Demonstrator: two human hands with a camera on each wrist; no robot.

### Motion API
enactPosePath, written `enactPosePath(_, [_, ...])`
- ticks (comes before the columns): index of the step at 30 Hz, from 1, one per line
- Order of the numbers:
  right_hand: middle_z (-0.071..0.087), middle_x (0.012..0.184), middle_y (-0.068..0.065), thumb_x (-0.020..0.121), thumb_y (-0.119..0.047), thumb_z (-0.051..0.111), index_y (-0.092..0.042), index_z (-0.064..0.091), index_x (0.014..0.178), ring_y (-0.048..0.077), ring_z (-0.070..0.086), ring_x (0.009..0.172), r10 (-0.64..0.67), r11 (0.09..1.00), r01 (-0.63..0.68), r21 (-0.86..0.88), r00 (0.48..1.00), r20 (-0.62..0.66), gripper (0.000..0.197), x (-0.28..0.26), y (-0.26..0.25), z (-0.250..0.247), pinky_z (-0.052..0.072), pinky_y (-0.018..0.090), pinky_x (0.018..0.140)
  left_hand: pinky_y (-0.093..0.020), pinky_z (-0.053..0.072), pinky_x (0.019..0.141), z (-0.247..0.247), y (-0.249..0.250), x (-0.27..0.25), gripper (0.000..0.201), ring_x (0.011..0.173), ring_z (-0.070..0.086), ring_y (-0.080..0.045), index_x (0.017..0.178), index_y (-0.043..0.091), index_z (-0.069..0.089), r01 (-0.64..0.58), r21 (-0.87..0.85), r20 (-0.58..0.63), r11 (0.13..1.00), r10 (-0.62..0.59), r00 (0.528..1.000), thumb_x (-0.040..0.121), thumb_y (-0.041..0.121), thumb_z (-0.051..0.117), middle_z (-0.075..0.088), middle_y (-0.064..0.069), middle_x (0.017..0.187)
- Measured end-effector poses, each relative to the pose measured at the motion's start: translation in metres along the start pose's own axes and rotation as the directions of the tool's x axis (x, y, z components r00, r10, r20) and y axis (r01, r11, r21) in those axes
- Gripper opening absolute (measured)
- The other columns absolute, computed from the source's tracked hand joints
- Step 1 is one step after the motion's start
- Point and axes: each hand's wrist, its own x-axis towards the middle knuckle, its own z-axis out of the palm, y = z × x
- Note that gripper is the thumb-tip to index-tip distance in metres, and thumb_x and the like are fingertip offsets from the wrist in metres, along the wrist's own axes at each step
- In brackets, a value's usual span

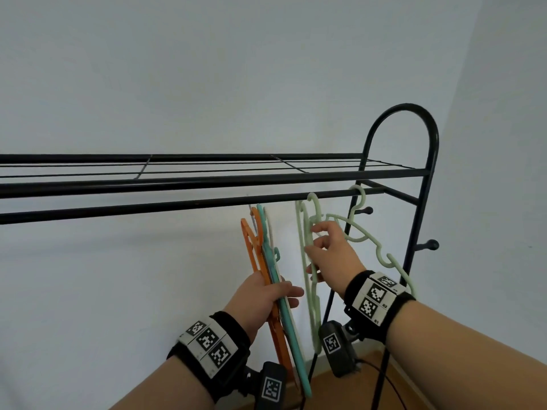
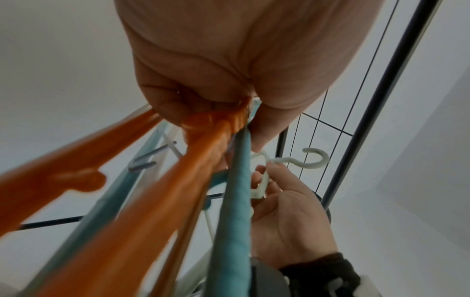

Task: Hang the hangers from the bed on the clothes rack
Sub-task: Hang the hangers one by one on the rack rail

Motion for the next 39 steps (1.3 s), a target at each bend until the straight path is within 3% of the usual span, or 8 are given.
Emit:
enactPosePath(2, [0.054, 0.094, 0.005, 0.100, -0.012, 0.057, -0.023, 0.051, 0.121, 0.019, 0.067, 0.059, -0.001, 1.000, 0.002, 0.005, 0.999, -0.047, 0.025, 0.006, 0.000, -0.007, 0.057, 0.030, 0.051, -0.020, 0.058, 0.055, -0.003, -0.003, 0.001, 0.019, 0.073, 0.078, -0.013, 0.112, 0.002, 0.060, -0.005, 0.041, -0.023, 0.999, 0.006, 1.000, 0.098, 0.015, 0.061, 0.082, -0.007, 0.089])
enactPosePath(7, [0.057, 0.096, 0.007, 0.100, -0.008, 0.052, -0.023, 0.052, 0.118, 0.019, 0.070, 0.060, 0.074, 0.996, -0.077, -0.035, 0.993, -0.090, 0.024, 0.039, -0.002, -0.024, 0.062, 0.043, 0.064, -0.019, 0.054, 0.055, -0.007, -0.009, 0.004, 0.018, 0.067, 0.073, -0.013, 0.109, 0.002, 0.060, -0.014, 0.095, -0.055, 0.995, 0.019, 0.998, 0.097, 0.016, 0.063, 0.077, -0.005, 0.081])
enactPosePath(17, [0.069, 0.104, 0.011, 0.100, -0.007, 0.044, -0.020, 0.059, 0.113, 0.025, 0.068, 0.067, 0.218, 0.912, -0.234, -0.337, 0.972, -0.086, 0.023, 0.077, 0.004, -0.059, 0.057, 0.034, 0.059, -0.025, 0.056, 0.059, -0.002, -0.003, 0.008, 0.014, 0.067, 0.070, -0.012, 0.103, 0.009, 0.064, -0.039, 0.155, -0.061, 0.987, 0.049, 0.997, 0.098, 0.022, 0.063, 0.077, 0.001, 0.079])
enactPosePath(20, [0.069, 0.105, 0.009, 0.098, -0.009, 0.045, -0.023, 0.060, 0.110, 0.025, 0.071, 0.072, 0.185, 0.878, -0.212, -0.429, 0.977, -0.105, 0.024, 0.076, 0.006, -0.062, 0.059, 0.034, 0.062, -0.024, 0.056, 0.059, 0.002, -0.002, 0.010, 0.017, 0.066, 0.071, -0.012, 0.107, 0.007, 0.064, -0.032, 0.143, -0.057, 0.989, 0.041, 0.998, 0.099, 0.022, 0.062, 0.077, 0.000, 0.079])
enactPosePath(24, [0.064, 0.109, 0.001, 0.094, -0.024, 0.054, -0.021, 0.065, 0.108, 0.021, 0.065, 0.085, -0.035, 0.709, -0.085, -0.700, 0.987, -0.155, 0.018, 0.072, 0.005, -0.065, 0.054, 0.036, 0.074, -0.021, 0.056, 0.058, 0.008, 0.000, 0.011, 0.017, 0.068, 0.072, -0.012, 0.109, 0.007, 0.063, -0.034, 0.125, -0.029, 0.992, 0.037, 0.999, 0.100, 0.021, 0.060, 0.078, -0.002, 0.082])
enactPosePath(29, [0.062, 0.095, -0.002, 0.094, -0.029, 0.058, -0.021, 0.063, 0.084, 0.020, 0.063, 0.082, -0.269, 0.865, 0.164, -0.474, 0.949, -0.164, 0.013, 0.049, -0.014, -0.048, 0.053, 0.032, 0.069, -0.022, 0.058, 0.060, 0.015, 0.001, 0.010, 0.018, 0.067, 0.074, -0.012, 0.112, 0.008, 0.062, -0.038, 0.120, 0.013, 0.992, 0.037, 0.999, 0.100, 0.022, 0.059, 0.080, -0.001, 0.083])
enactPosePath(33, [0.070, 0.094, -0.012, 0.095, -0.047, 0.062, -0.028, 0.071, 0.104, 0.009, 0.068, 0.082, -0.190, 0.902, 0.239, -0.360, 0.968, 0.165, 0.023, 0.022, -0.026, -0.015, 0.050, 0.024, 0.069, -0.026, 0.059, 0.060, 0.019, 0.001, 0.008, 0.018, 0.067, 0.074, -0.016, 0.113, 0.009, 0.062, -0.023, 0.100, 0.050, 0.995, 0.018, 0.999, 0.100, 0.021, 0.061, 0.081, -0.004, 0.085])
enactPosePath(39, [0.074, 0.099, -0.005, 0.095, -0.029, 0.066, -0.030, 0.065, 0.122, 0.016, 0.076, 0.081, -0.078, 0.972, 0.122, -0.199, 0.973, 0.216, 0.028, 0.012, -0.016, 0.009, 0.061, 0.030, 0.066, -0.024, 0.058, 0.060, 0.012, 0.001, 0.001, 0.022, 0.067, 0.074, -0.018, 0.122, 0.019, 0.061, -0.037, 0.088, 0.084, 0.995, 0.030, 0.996, 0.100, 0.020, 0.060, 0.080, -0.004, 0.084])
